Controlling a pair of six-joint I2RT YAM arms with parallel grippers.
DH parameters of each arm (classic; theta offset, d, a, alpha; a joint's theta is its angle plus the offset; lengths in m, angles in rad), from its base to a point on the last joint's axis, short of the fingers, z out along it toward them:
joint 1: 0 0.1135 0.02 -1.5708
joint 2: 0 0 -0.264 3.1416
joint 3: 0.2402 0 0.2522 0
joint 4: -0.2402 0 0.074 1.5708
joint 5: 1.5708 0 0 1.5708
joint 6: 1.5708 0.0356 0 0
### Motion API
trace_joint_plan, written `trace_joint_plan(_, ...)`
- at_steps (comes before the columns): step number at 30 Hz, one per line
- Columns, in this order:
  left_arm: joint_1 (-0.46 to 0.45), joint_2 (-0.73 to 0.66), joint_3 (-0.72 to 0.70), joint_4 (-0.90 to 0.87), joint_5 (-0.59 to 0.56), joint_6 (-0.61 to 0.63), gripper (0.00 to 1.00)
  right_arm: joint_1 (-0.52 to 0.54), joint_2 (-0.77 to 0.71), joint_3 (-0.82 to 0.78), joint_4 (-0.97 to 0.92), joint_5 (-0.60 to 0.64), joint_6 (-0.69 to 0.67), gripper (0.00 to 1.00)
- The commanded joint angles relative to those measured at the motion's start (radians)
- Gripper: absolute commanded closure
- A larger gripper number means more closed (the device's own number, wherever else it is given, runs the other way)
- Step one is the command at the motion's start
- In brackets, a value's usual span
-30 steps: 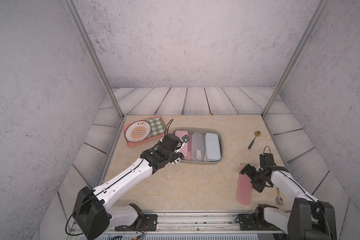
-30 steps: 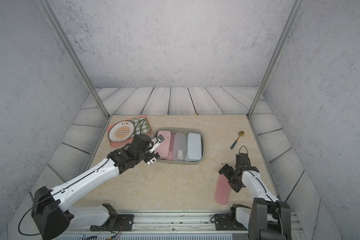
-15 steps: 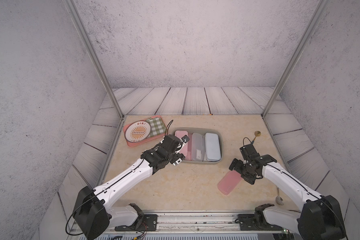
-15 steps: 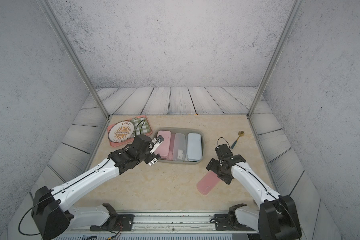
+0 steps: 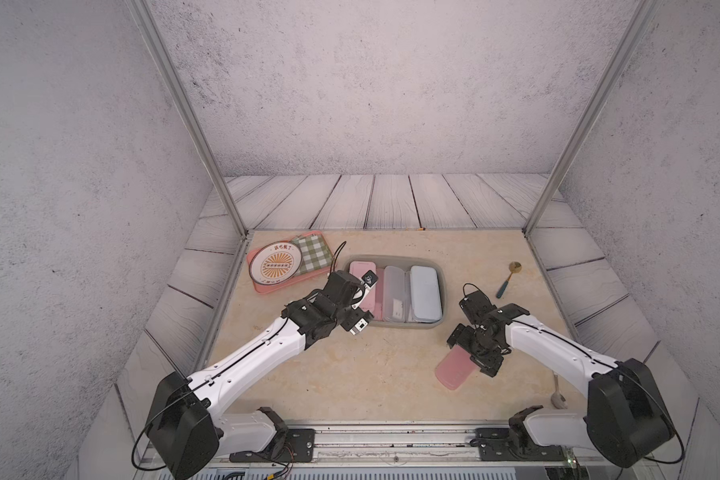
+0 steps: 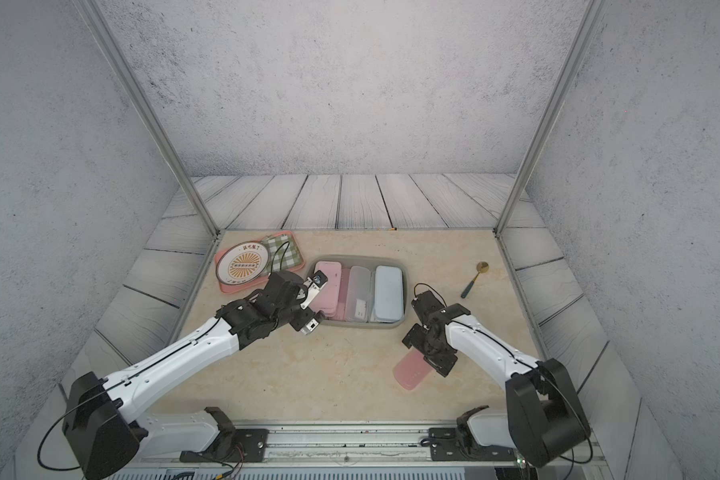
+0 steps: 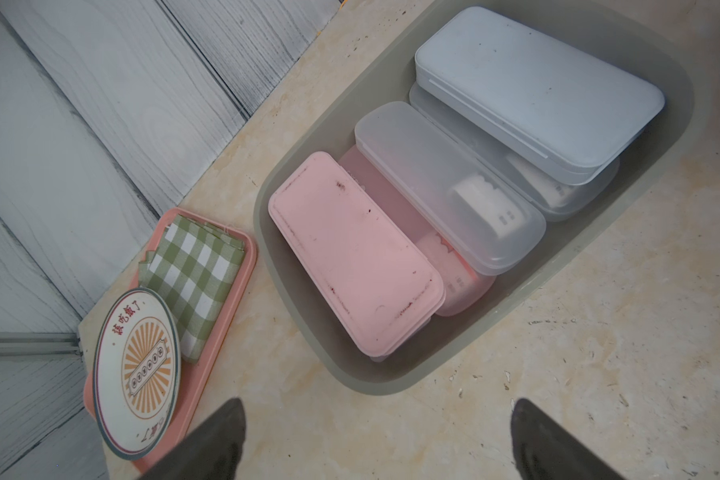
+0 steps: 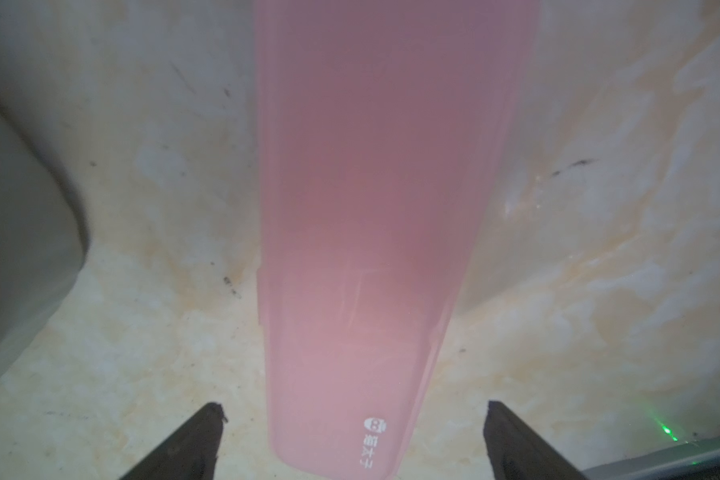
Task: Put the pencil case into the storage box
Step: Pick up the pencil case from the center of the board.
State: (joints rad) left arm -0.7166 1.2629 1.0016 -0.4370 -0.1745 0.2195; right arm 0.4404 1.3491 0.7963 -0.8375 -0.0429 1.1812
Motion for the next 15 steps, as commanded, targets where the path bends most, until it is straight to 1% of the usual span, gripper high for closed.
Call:
trace_joint_plan(1, 0.009, -0.007, -0.014, -0.008, 0.012, -0.017, 0.0, 0.021, 0.028, 0.001, -0.016, 0.045, 0.053, 0.01)
trace_joint_plan(5, 0.016, -0.006, -0.013, -0.007, 0.016, -0.023, 0.0, 0.02, 0.049, -0.024, 0.05, 0.075, 0.042, 0.01)
trace_joint_plan(7, 0.019, -0.007, -0.015, -0.01, 0.019, -0.023, 0.0, 0.019, 0.083, -0.025, 0.09, 0.049, 0.013, 0.01)
trace_joint_plan(10, 0.025, -0.007, -0.017, -0.013, 0.026, -0.028, 0.0, 0.02, 0.128, -0.041, 0.142, 0.017, 0.01, 0.01)
trace_joint_plan(15, 0.032, -0.008, -0.02, -0.017, 0.033, -0.033, 0.0, 0.006, 0.176, -0.053, 0.151, 0.061, 0.017, 0.01)
